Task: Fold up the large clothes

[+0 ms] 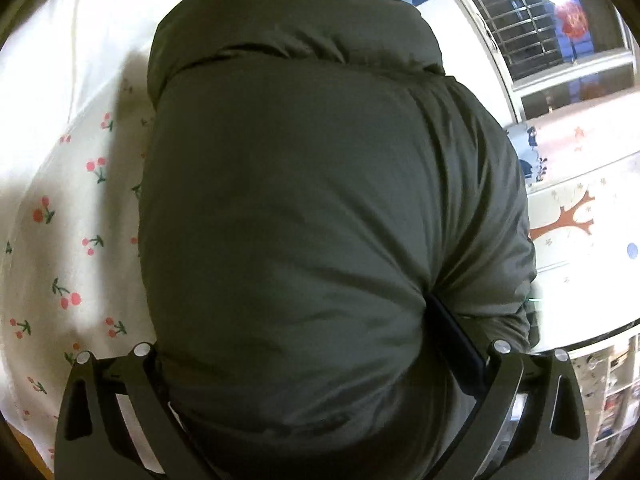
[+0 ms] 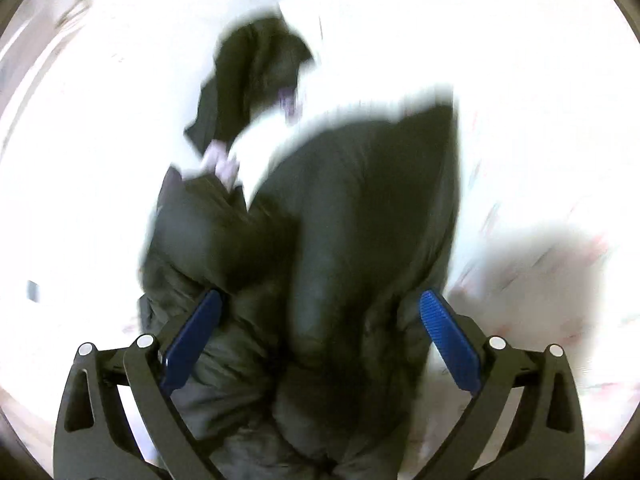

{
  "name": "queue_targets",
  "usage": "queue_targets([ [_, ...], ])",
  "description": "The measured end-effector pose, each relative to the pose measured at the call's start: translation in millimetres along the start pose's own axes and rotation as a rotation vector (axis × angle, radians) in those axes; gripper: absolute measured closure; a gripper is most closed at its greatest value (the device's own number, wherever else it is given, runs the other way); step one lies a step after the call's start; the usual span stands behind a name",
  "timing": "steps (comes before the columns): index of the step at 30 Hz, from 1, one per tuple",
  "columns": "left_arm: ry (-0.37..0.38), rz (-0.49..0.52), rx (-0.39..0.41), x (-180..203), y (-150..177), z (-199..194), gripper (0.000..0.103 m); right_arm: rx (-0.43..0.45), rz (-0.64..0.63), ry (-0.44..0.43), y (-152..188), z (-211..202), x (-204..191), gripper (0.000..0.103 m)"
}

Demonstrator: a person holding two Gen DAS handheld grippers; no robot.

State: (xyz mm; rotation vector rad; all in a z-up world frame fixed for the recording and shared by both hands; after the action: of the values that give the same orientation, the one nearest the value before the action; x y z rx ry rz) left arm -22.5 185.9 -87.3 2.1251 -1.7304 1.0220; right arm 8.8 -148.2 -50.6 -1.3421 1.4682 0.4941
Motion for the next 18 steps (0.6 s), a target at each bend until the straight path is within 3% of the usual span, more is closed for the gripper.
queue_targets([
  [2, -0.032, 0.017, 0.007, 4, -9, 5, 0.005, 0.046, -0.166, -0.017, -11, -8, -51, 0.007],
  [4, -0.064, 0.036, 0.014, 17, -13, 6, 0.005, 0.034, -0.299, -0.054, -11, -2, -99, 0.007],
  [6, -0.092, 0.051, 0.024, 35, -12, 9, 0.005, -0.065, -0.358, -0.105, -6, 28, -126, 0.007],
  [7, -0.096, 0.051, 0.025, 40, -14, 11, 0.005, -0.094, -0.333, -0.067, -1, 37, -125, 0.007],
  [9, -0.082, 0.049, 0.022, 32, -19, 4, 0.005, -0.15, -0.239, 0.138, -6, 80, -70, 0.007],
  [10, -0.081, 0.055, 0.021, 26, -15, 0, 0.005, -0.17, -0.218, 0.175, -5, 93, -45, 0.007],
  [14, -0.137, 0.096, 0.012, 27, -10, 0, 0.005, -0.141, -0.163, 0.177, 4, 65, -30, 0.007],
  [16, -0.168, 0.107, 0.032, 28, -2, -10, 0.006, -0.07, -0.194, 0.157, 1, 47, -54, 0.007],
  [18, -0.165, 0.125, 0.067, 32, 6, -24, 0.006, 0.031, -0.229, 0.167, 16, 0, -55, 0.007],
])
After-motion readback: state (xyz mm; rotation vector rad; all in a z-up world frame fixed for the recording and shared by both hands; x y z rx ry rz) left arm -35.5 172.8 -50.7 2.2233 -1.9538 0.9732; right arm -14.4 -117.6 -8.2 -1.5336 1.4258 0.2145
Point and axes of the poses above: each gripper's, at about its wrist camera, not at the fingertips, and z roughly the way its jaws point, x to its right, y to its underside, the point moved 6 cm from there along z, roughly the way its jaws point, and after that the axes turned 5 degrees about -y, right-handed, at the moved point
